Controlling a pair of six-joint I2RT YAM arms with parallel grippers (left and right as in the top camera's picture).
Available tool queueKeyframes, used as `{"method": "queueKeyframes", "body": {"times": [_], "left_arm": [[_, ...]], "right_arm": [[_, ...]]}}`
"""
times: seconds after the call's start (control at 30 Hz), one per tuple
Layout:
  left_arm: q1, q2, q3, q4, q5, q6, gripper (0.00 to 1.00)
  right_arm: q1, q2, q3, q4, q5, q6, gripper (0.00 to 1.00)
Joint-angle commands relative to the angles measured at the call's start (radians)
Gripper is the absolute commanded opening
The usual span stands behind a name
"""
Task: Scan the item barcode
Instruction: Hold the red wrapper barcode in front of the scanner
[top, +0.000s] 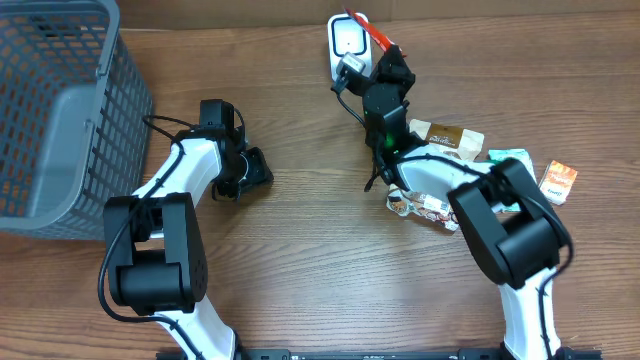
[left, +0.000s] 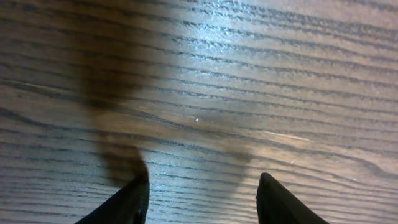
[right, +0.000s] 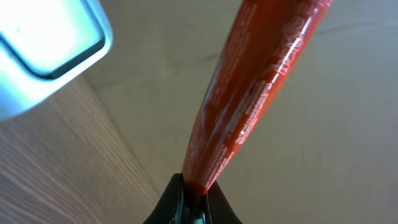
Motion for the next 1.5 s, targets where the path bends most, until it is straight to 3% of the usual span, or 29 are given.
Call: {"method": "queueKeyframes", "body": {"times": [0.0, 0.2, 0.4, 1.47], "left_arm": [[0.011, 0.071, -0.046, 0.006, -0.069, -0.032, 0.50], [0.011, 0.071, -0.046, 0.005, -0.069, -0.032, 0.50], [0.011, 0.071, -0.046, 0.005, -0.069, -0.032, 0.51], [0.011, 0.071, -0.046, 0.012, -0.062, -0.047, 0.51]], "right_arm": [[-0.012, 0.082, 0.022, 0.024, -0.056, -0.184, 0.04], [-0.013, 0.214, 0.188, 0.006, -0.032, -0.193, 0.04], [-0.009, 0.265, 0.375, -0.221, -0.018, -0.180, 0.04], [-0.039, 0.282, 0.376, -0.450, 0.049, -0.163, 0.04]]}}
